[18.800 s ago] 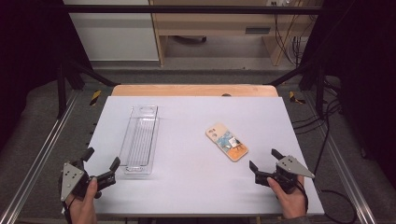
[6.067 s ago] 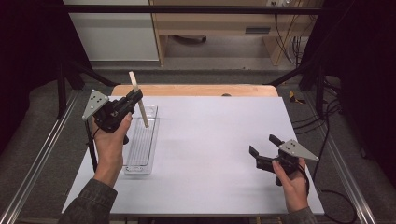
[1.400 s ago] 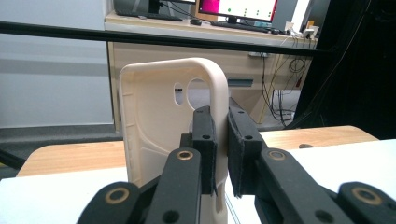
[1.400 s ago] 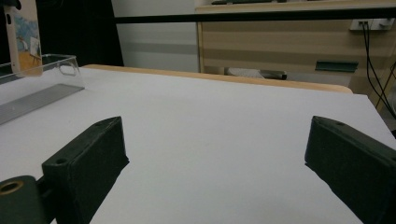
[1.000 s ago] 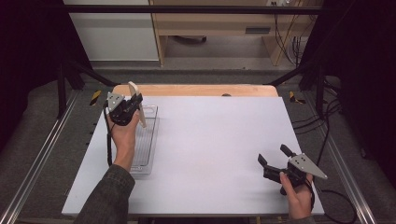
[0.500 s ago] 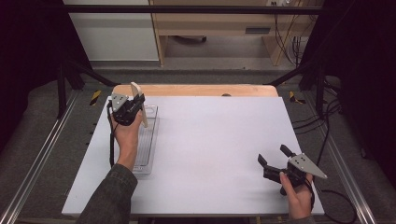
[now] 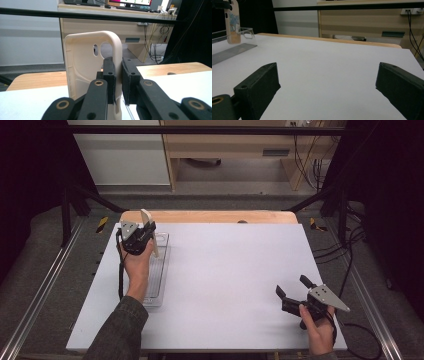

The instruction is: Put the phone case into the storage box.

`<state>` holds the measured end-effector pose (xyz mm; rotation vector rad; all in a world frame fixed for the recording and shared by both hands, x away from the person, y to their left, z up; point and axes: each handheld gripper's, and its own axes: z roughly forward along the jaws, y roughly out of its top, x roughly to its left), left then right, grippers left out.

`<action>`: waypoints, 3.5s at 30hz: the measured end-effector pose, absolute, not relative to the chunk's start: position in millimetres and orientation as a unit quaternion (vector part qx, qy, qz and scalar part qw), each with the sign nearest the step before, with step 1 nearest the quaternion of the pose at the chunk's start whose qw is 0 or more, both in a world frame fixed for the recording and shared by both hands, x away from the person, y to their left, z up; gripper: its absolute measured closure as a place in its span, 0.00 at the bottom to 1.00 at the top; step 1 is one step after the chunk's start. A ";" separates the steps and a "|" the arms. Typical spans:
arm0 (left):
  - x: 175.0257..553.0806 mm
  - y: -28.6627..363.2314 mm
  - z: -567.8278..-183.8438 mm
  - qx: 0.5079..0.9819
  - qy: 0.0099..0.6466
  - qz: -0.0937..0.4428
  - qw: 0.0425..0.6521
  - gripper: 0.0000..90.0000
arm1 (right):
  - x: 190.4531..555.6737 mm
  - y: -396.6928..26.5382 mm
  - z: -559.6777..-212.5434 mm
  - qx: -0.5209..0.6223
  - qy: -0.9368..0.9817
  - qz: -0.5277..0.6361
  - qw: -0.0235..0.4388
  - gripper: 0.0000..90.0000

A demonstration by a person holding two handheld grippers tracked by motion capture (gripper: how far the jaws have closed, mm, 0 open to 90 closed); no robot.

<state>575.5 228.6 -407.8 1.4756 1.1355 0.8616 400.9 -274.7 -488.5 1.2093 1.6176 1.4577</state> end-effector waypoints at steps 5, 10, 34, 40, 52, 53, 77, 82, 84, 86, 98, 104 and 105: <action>575.9 227.7 -409.4 0.619 0.472 0.360 0.514 0.91 | 400.9 -274.6 -488.6 0.460 0.615 0.555 0.319 0.06; 576.7 227.7 -410.4 0.618 0.473 0.362 0.512 0.91 | 401.1 -275.4 -488.8 0.459 0.616 0.554 0.321 0.06; 580.6 227.9 -415.4 0.621 0.476 0.363 0.505 0.91 | 399.8 -272.1 -488.4 0.458 0.618 0.554 0.318 0.06; 580.9 227.8 -416.8 0.622 0.475 0.363 0.506 0.91 | 400.1 -271.6 -489.0 0.458 0.619 0.554 0.317 0.06; 581.6 229.2 -416.9 0.615 0.478 0.367 0.509 0.91 | 400.3 -269.4 -489.4 0.455 0.622 0.554 0.315 0.06; 581.8 228.6 -417.2 0.616 0.478 0.367 0.508 0.91 | 400.2 -269.5 -489.3 0.455 0.622 0.554 0.315 0.06; 588.9 224.7 -423.4 0.609 0.490 0.347 0.519 0.90 | 400.4 -272.1 -489.5 0.460 0.618 0.555 0.312 0.06; 590.3 223.5 -424.3 0.611 0.490 0.343 0.519 0.90 | 400.8 -272.3 -489.9 0.460 0.619 0.555 0.313 0.05; 590.9 223.1 -424.8 0.610 0.491 0.342 0.520 0.90 | 400.9 -272.3 -489.9 0.460 0.619 0.555 0.312 0.05; 591.5 222.7 -425.1 0.611 0.491 0.340 0.520 0.90 | 400.9 -272.6 -489.9 0.460 0.618 0.556 0.312 0.05; 594.6 224.0 -426.3 0.609 0.495 0.333 0.524 0.89 | 400.9 -273.2 -490.0 0.462 0.618 0.555 0.311 0.05; 595.3 224.0 -426.6 0.609 0.495 0.332 0.524 0.89 | 400.9 -272.9 -490.1 0.462 0.618 0.555 0.310 0.05; 595.3 224.1 -426.7 0.609 0.495 0.331 0.524 0.89 | 401.0 -272.9 -490.1 0.462 0.619 0.555 0.310 0.05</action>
